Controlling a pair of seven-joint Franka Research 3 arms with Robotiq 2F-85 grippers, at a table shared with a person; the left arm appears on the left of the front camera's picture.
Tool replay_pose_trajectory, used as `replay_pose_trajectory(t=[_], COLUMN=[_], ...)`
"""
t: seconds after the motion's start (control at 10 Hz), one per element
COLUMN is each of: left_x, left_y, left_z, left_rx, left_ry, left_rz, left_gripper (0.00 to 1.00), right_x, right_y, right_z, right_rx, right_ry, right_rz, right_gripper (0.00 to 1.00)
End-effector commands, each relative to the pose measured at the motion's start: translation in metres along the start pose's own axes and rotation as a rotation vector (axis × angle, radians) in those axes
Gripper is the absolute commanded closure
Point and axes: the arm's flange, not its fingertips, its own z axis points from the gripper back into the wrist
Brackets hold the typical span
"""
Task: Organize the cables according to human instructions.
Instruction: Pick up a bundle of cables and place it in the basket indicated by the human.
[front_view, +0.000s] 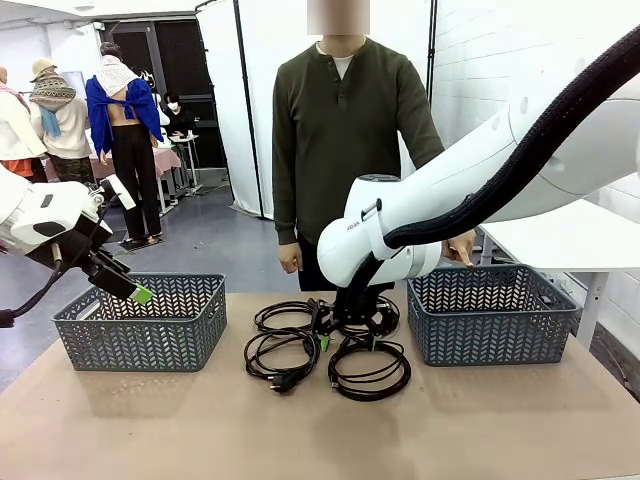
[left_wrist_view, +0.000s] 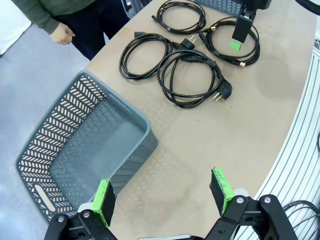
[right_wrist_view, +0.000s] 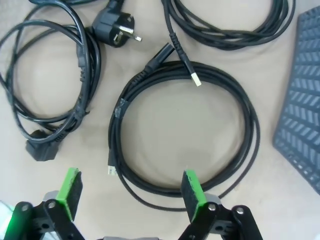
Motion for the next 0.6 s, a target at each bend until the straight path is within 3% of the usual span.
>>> replay_pose_trajectory(t=[0.0, 0.5], left_x=[-0.0008, -0.0008], left_y=[0.0009, 0.0009], left_z=[-0.0004, -0.0004], left_rx=[-0.002, -0.002], left_ry=[-0.002, -0.002], left_rz=[0.01, 0.01], left_gripper=[0.0, 0.0], right_x=[0.0062, 0.0004], right_y=[0.0076, 0.0], right_z=[-0.0039, -0.0014], right_rx=[-0.015, 0.0], right_ry=[-0.015, 0.002], right_rz=[-0.021, -0.001], right_gripper=[0.0, 0.0])
